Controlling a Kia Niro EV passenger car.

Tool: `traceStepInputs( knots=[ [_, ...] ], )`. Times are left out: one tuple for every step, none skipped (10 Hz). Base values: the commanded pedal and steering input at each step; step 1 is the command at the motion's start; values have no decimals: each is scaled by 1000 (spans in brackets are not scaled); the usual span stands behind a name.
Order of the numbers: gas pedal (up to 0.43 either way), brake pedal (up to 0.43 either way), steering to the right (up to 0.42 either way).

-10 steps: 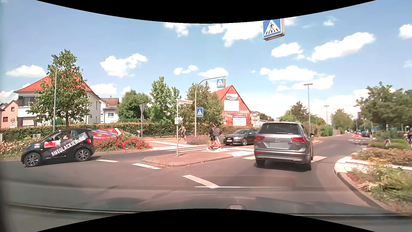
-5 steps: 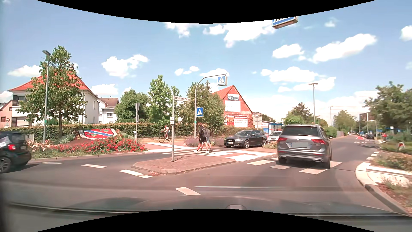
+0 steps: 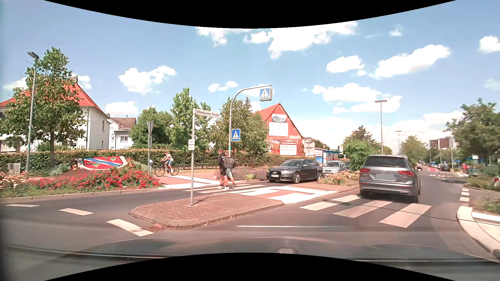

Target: Follow the waypoints while adhering to traffic rules and regulations

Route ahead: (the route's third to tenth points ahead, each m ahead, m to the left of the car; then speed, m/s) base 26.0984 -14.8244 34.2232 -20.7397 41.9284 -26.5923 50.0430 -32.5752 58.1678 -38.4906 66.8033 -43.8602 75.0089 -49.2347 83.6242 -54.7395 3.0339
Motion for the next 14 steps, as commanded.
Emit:
traceStepInputs(
  knots=[
    [169, 0, 230],
    [177, 0, 254],
    [197, 0, 283],
    [209, 0, 306],
    [220, 0, 328],
    [228, 0, 342],
    [228, 0, 358],
    [240, 0, 370],
    [240, 0, 375],
    [240, 0, 375],
    [240, 0, 375],
    [240, 0, 374],
    [240, 0, 370],
    [240, 0, 367]
  ],
)
